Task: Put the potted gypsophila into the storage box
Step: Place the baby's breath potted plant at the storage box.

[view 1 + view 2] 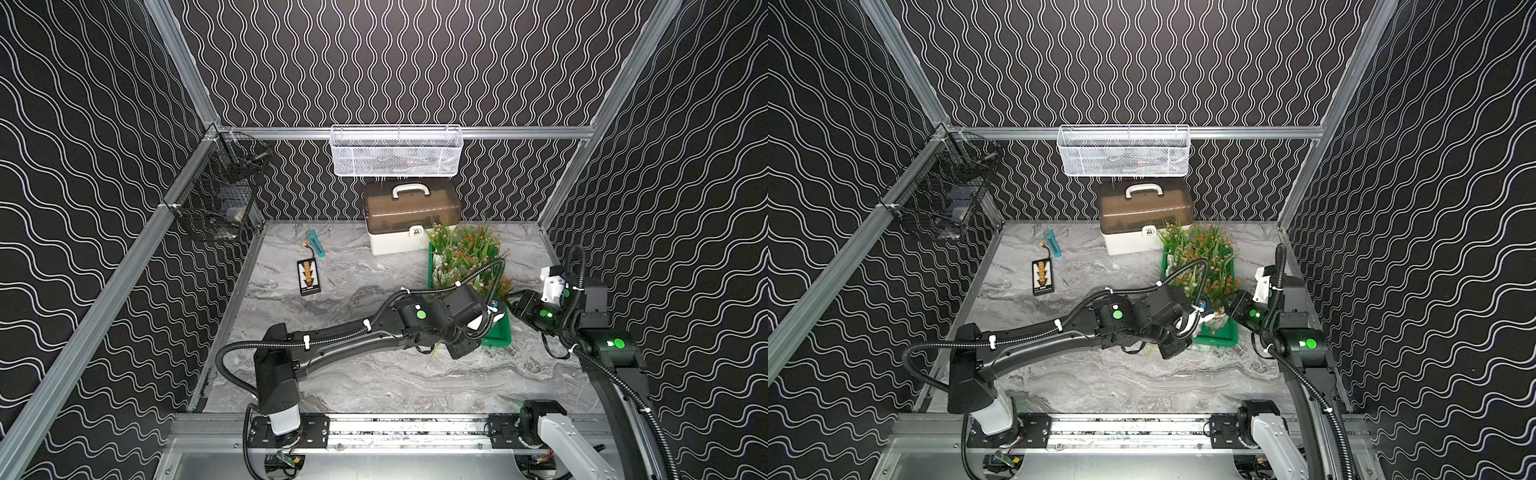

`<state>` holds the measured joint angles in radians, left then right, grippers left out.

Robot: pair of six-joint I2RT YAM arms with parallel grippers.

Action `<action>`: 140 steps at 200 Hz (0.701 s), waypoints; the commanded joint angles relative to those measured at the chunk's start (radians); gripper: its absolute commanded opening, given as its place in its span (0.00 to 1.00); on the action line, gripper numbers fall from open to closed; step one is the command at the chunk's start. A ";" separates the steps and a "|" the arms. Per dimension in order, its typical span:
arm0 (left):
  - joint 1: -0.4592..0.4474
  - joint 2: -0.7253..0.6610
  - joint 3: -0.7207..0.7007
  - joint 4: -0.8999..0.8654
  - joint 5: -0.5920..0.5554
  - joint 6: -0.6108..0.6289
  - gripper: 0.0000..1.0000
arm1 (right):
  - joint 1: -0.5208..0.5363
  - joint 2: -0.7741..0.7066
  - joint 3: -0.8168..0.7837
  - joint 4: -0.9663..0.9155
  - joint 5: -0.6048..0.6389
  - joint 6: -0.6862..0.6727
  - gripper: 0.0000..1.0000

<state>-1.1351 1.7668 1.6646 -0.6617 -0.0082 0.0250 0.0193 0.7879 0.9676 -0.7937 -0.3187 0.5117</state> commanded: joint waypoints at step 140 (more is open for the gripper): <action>0.086 0.212 0.124 0.087 0.036 0.117 0.00 | -0.164 0.088 -0.075 0.050 -0.111 -0.014 0.42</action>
<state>-1.0546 1.9579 1.7676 -0.6212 0.0376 0.1013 -0.0998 0.8677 0.9207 -0.7811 -0.3622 0.5114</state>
